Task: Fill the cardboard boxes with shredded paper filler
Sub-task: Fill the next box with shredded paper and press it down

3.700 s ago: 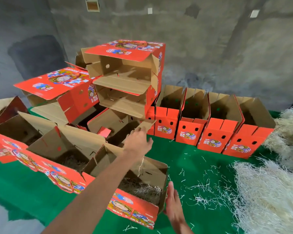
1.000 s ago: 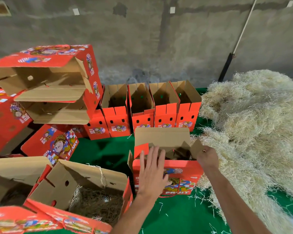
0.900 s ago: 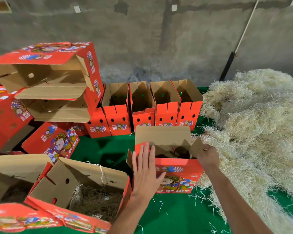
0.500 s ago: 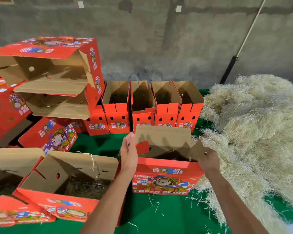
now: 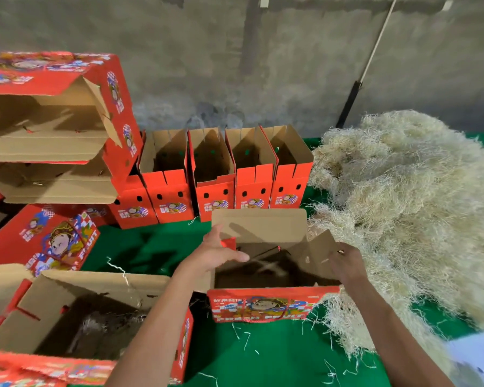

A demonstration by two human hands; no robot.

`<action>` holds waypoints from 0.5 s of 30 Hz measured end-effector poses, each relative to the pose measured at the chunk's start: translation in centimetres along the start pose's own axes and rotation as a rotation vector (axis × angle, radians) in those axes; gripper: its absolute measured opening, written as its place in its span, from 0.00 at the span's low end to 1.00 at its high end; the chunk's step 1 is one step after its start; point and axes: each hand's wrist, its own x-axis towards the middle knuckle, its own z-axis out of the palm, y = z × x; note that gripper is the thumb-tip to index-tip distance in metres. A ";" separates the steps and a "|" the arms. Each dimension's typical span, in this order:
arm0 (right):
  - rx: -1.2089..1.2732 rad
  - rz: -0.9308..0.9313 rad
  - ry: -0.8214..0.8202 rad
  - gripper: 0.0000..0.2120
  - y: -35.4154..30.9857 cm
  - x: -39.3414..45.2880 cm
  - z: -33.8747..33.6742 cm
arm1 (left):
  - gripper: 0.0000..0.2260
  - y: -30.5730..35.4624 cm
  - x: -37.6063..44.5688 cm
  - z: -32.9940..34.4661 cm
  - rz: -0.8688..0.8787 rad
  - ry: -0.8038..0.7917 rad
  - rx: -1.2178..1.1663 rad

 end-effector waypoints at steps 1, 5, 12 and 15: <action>-0.009 -0.007 0.006 0.09 0.3 0.3 -0.5 | 0.56 0.4 0.2 0.5 -0.019 -0.009 0.028; 0.032 -0.014 -0.048 0.08 1.5 1.7 -2.1 | 0.61 1.4 0.9 2.9 -0.143 0.089 0.231; 0.188 -0.153 -0.106 0.15 2.9 6.5 -3.3 | 0.50 2.3 1.4 6.5 -0.218 0.292 0.501; -0.053 -0.361 -0.069 0.07 4.1 9.8 -2.9 | 0.41 2.7 1.7 7.1 -0.283 0.346 0.544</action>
